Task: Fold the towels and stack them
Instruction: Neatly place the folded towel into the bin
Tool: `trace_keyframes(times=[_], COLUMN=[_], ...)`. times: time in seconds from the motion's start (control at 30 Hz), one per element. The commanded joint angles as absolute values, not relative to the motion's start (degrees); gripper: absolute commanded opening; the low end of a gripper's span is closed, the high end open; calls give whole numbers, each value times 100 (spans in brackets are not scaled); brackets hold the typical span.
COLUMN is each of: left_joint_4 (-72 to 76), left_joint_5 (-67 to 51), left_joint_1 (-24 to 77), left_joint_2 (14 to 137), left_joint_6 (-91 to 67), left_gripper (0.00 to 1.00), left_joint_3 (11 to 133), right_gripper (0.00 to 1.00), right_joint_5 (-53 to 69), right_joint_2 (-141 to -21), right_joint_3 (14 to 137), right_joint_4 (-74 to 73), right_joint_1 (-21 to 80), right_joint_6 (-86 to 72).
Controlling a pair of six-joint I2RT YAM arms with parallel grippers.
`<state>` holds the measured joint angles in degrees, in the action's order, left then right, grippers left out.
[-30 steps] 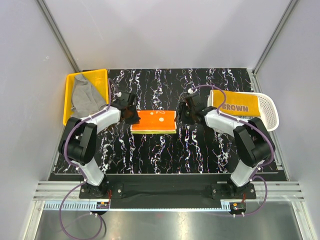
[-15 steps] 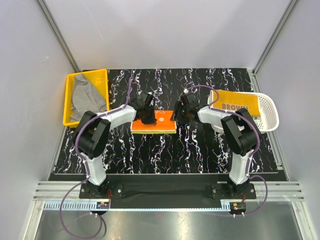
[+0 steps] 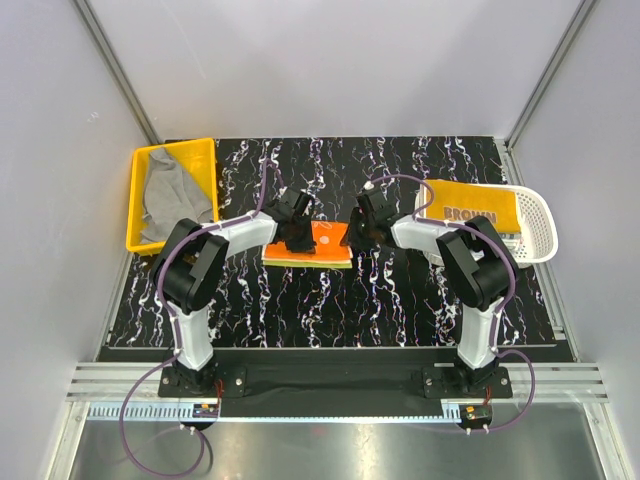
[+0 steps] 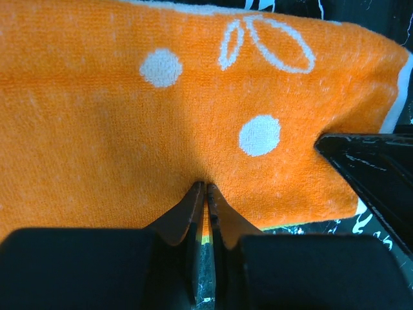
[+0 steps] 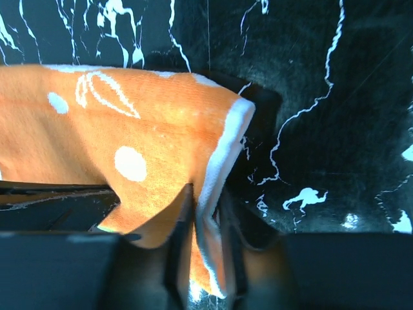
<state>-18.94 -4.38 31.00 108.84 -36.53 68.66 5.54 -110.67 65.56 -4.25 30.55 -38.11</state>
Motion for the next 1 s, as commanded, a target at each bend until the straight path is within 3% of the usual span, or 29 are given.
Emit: trace_keyframes(times=[0.0, 0.17, 0.47, 0.97], left_joint_4=[-1855, -1916, -2865, -3243], left_joint_5=[-325, -387, -71, -263], left_joint_1=[3111, 3129, 3138, 3138], left_joint_2=[10872, 10653, 9423, 7612], left_joint_6=[-3674, -3683, -3428, -2786], left_gripper=[11, 11, 13, 14], left_joint_3=[6812, 6882, 7488, 6381], right_gripper=[24, 0, 0, 0], right_joint_5=[414, 54, -1122, -2803], right_joint_2=[-11145, -11083, -10714, -9510], right_joint_3=[6618, 6802, 7567, 8726], right_joint_4=[-579, -940, -2459, -4718], right_joint_1=[3164, 3182, 3225, 3208], right_joint_6=[-3858, -3570, -2367, -510])
